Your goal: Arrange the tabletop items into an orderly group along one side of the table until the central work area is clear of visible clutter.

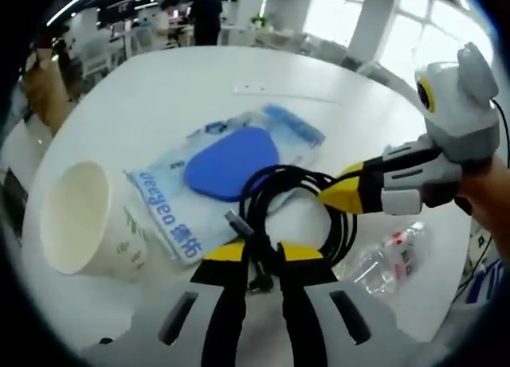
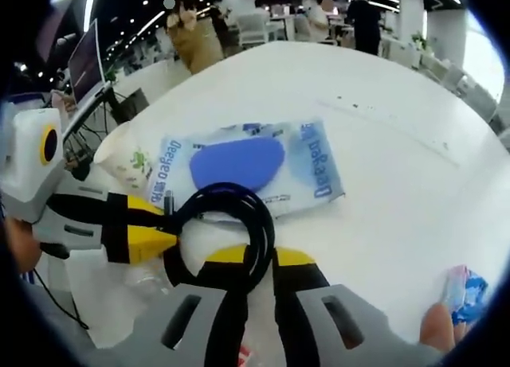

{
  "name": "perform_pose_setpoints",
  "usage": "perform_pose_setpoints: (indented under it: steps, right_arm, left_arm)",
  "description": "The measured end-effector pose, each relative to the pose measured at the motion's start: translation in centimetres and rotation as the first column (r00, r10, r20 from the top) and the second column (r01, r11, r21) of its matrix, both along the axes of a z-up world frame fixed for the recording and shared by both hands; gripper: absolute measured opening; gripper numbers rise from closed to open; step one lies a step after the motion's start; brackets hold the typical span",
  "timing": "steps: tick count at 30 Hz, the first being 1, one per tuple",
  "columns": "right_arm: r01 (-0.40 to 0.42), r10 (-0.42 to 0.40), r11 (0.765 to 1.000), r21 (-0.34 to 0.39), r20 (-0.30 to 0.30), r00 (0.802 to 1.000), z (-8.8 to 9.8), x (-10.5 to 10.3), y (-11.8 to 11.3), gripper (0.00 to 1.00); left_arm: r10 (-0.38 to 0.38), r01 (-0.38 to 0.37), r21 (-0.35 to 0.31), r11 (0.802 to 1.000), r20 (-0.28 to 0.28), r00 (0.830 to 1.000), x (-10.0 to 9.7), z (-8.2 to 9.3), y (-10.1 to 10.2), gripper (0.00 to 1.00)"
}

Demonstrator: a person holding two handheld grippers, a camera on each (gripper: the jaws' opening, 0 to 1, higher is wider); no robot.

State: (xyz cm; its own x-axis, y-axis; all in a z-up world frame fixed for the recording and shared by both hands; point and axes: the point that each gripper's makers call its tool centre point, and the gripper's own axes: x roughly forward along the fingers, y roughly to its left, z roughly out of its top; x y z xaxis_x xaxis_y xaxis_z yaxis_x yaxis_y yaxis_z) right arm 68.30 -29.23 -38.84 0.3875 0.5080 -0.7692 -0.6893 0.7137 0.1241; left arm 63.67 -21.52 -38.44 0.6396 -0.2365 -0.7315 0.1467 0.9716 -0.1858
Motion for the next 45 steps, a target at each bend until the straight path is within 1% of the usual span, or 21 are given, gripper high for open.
perform_pose_setpoints:
  steps: [9, 19, 23, 28, 31, 36, 40, 45]
  right_arm:
    - [0.000, 0.000, 1.000, 0.008, -0.001, 1.000, 0.2, -0.1, 0.0, 0.09]
    - [0.007, -0.007, 1.000, 0.021, 0.002, 1.000, 0.8, -0.1, -0.1, 0.08]
    - [0.009, -0.009, 1.000, 0.030, 0.022, 1.000, 1.6, 0.0, 0.0, 0.08]
    - [0.017, -0.018, 0.999, 0.033, 0.043, 0.999, 2.3, 0.2, -0.3, 0.08]
    - [0.022, -0.024, 0.999, 0.042, 0.051, 0.998, 2.8, 0.3, -0.5, 0.08]
    - [0.027, -0.031, 0.999, 0.047, 0.078, 0.996, 3.9, 0.7, -1.0, 0.07]
    - [0.036, -0.041, 0.998, 0.053, 0.090, 0.995, 4.6, 0.8, -1.5, 0.07]
    - [0.045, -0.053, 0.997, 0.067, 0.119, 0.991, 6.3, 1.1, -2.4, 0.07]
  left_arm:
    - [0.004, -0.004, 0.001, 1.000, -0.002, 1.000, 0.0, 0.1, 0.0, 0.12]
    - [0.005, -0.005, 0.005, 1.000, 0.016, 1.000, 0.1, 0.8, 0.1, 0.12]
    - [0.008, -0.008, 0.003, 1.000, 0.031, 0.999, 0.2, 1.5, 0.2, 0.12]
    - [0.005, -0.005, 0.001, 1.000, 0.053, 0.999, 0.5, 2.6, 0.2, 0.09]
    - [0.003, -0.003, 0.001, 1.000, 0.058, 0.998, 0.7, 2.7, 0.1, 0.09]
    - [-0.003, 0.003, -0.002, 1.000, 0.074, 0.997, 0.9, 3.4, -0.5, 0.08]
    - [-0.016, 0.015, 0.003, 1.000, 0.090, 0.996, 1.2, 4.5, -1.1, 0.08]
    - [-0.030, 0.030, 0.003, 1.000, 0.113, 0.993, 1.6, 5.8, -1.7, 0.08]
